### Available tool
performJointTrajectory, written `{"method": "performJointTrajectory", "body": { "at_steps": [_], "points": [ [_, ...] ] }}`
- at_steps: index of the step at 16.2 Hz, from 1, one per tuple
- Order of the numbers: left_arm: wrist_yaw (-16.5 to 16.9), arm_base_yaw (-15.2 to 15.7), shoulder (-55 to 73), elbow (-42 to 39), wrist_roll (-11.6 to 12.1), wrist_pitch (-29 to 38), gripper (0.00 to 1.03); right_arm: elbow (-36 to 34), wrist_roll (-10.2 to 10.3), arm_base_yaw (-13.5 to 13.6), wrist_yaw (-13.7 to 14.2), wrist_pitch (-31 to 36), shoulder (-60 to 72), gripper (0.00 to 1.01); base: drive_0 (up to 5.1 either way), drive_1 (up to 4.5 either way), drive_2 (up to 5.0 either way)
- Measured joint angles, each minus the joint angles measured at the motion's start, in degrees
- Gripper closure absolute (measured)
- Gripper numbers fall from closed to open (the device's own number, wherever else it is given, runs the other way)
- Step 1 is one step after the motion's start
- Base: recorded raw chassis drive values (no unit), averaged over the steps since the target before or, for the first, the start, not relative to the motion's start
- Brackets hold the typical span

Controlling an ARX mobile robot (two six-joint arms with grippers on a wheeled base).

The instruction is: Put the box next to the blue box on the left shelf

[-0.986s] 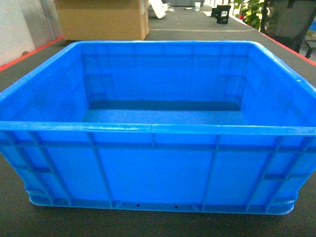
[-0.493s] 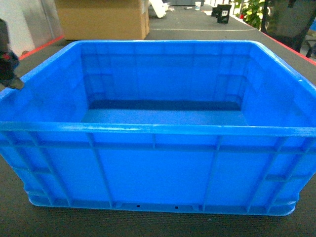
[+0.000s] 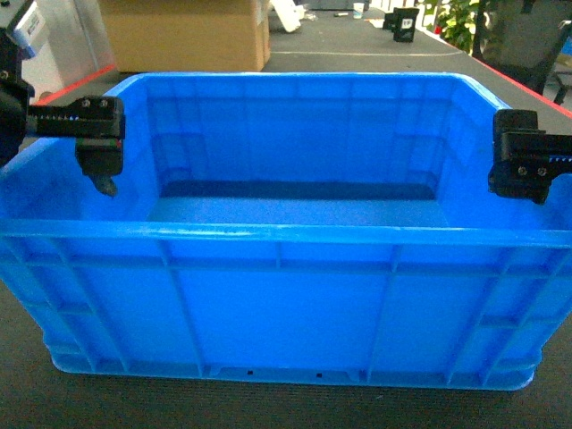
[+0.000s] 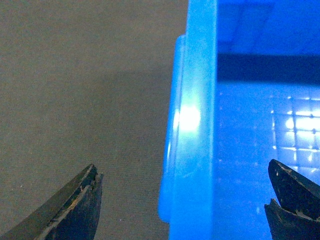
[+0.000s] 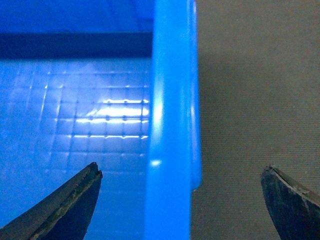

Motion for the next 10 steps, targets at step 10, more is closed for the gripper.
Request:
{"method": "performJointTrajectory", "body": {
  "at_steps": [10],
  "points": [
    [0.6,0.8,0.8,0.9,-1.6,-6.0,0.24,-1.0,0.1,0.7,0.2,-2.5,-0.7,0.43,0.0,0.00,0.0]
  ]
}}
